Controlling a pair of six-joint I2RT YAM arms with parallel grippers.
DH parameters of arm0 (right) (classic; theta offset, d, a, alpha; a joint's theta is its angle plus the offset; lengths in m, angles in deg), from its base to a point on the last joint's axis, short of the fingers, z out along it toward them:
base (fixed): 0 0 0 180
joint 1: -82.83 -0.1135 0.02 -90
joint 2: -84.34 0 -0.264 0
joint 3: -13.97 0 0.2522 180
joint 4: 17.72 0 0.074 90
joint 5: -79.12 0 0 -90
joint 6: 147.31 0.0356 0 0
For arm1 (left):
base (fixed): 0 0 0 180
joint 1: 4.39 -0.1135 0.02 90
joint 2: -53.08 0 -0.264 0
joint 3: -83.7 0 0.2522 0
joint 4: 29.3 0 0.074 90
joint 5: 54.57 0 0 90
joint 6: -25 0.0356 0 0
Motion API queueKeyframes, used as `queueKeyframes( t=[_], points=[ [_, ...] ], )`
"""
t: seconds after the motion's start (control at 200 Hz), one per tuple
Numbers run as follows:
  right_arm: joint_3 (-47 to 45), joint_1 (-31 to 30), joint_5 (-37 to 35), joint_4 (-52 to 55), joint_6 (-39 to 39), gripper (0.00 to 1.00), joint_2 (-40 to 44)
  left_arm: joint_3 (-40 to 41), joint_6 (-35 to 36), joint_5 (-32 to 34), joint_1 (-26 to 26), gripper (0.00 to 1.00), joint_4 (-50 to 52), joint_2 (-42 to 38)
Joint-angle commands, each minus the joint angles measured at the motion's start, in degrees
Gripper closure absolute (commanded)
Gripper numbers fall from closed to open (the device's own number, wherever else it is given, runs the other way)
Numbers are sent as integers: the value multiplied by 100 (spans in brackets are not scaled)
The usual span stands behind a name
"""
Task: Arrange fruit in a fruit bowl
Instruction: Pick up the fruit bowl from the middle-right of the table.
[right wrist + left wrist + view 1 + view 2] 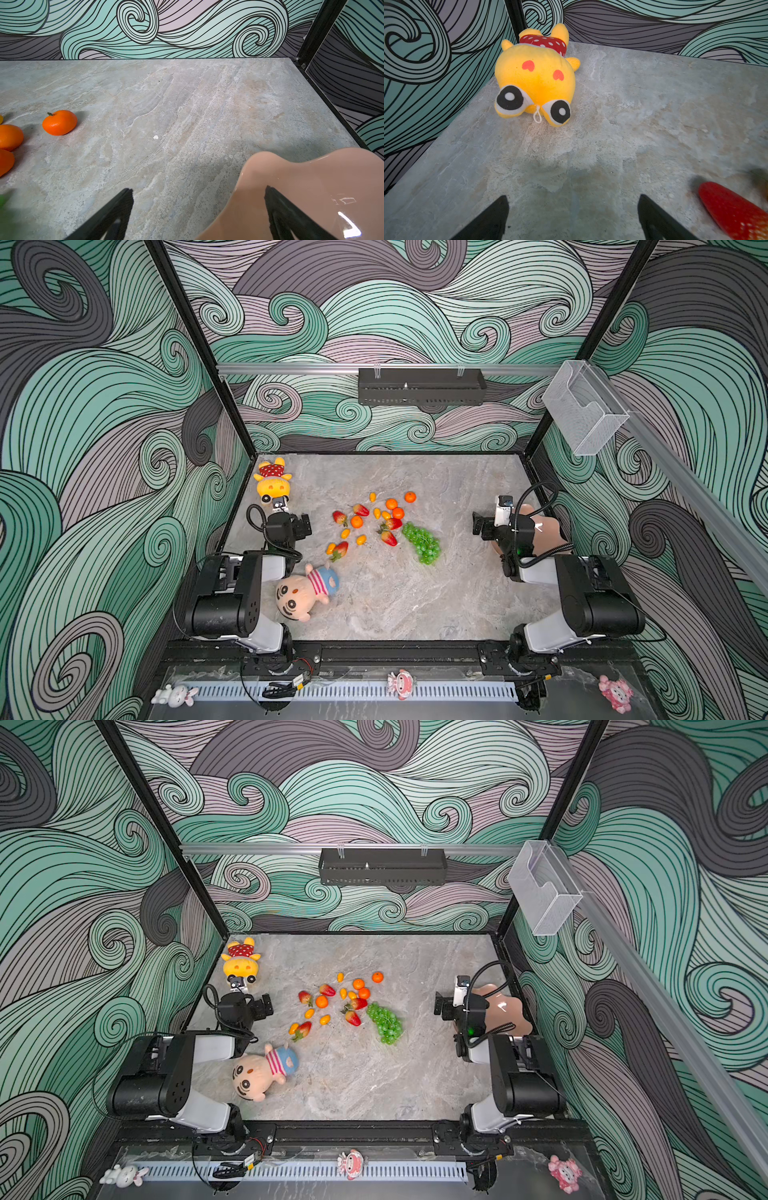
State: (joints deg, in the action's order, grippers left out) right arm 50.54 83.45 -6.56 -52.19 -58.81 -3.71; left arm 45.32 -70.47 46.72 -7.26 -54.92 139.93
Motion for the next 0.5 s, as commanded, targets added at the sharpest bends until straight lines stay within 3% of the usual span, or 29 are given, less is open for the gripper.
queueKeyframes(
  t=[0.0, 0.32, 0.495],
  points=[
    [48, 26, 64, -39, -8, 1, -34, -121, 47, -60, -20, 1, -2, 12],
    [-3, -2, 119, -92, -64, 1, 47, 1, 238, -209, 36, 2, -166, -124],
    [6, -249, -368, 614, -164, 1, 790, 83, 345, 860, 557, 1, 539, -1229]
  ],
)
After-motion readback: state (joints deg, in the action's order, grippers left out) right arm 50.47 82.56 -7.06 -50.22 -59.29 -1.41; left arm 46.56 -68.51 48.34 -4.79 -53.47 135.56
